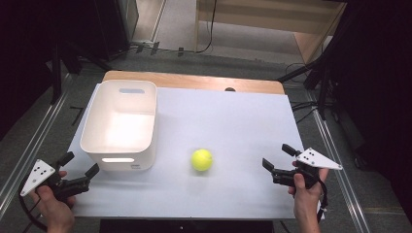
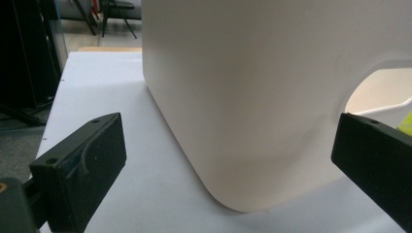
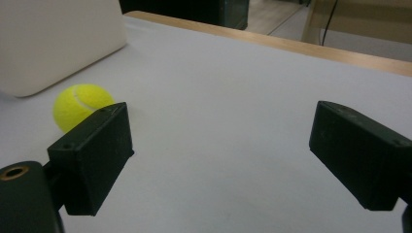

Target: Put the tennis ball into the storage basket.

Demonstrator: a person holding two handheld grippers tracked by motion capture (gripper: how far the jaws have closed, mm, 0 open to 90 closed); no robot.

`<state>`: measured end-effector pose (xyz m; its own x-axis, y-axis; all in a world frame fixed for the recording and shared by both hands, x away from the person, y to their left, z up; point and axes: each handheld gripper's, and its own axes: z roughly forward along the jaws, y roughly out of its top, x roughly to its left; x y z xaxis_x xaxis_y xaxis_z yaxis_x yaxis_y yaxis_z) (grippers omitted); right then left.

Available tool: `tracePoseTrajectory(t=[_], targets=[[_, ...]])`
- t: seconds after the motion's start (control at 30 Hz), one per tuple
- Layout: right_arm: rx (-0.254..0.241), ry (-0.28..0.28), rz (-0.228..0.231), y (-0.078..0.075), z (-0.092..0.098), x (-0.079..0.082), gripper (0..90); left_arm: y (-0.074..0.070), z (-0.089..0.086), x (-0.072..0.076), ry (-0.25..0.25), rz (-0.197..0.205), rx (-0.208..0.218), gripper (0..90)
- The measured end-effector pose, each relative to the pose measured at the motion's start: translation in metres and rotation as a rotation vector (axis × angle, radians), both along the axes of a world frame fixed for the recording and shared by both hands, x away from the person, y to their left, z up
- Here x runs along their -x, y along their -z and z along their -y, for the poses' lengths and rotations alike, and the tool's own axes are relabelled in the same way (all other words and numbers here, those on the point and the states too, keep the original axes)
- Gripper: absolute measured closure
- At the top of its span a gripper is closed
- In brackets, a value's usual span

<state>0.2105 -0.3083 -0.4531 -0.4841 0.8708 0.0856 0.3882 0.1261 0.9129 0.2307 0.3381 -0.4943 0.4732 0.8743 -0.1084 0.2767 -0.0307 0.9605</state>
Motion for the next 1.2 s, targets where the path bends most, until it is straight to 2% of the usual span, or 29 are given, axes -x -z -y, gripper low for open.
tracePoseTrajectory(t=[0.17, 0.5, 0.8, 1.0, 1.2], targets=[[0.014, -0.042, -0.016, -0.008, -0.013, -0.008, 7.1, 0.000, 0.002, 0.000, 0.006, -0.004, -0.006, 0.0], [0.090, -0.138, -0.059, -0.021, -0.039, -0.024, 7.1, 0.001, 0.002, 0.003, 0.011, 0.003, -0.006, 0.0], [0.134, -0.249, -0.102, -0.029, -0.064, -0.040, 7.1, 0.001, 0.001, 0.005, 0.020, 0.035, 0.007, 0.0], [0.164, -0.292, -0.134, -0.034, -0.074, -0.050, 7.1, 0.000, 0.001, 0.006, 0.023, 0.041, 0.008, 0.0], [0.194, -0.331, -0.166, -0.038, -0.083, -0.061, 7.1, -0.001, 0.001, 0.009, 0.042, 0.073, 0.005, 0.0]])
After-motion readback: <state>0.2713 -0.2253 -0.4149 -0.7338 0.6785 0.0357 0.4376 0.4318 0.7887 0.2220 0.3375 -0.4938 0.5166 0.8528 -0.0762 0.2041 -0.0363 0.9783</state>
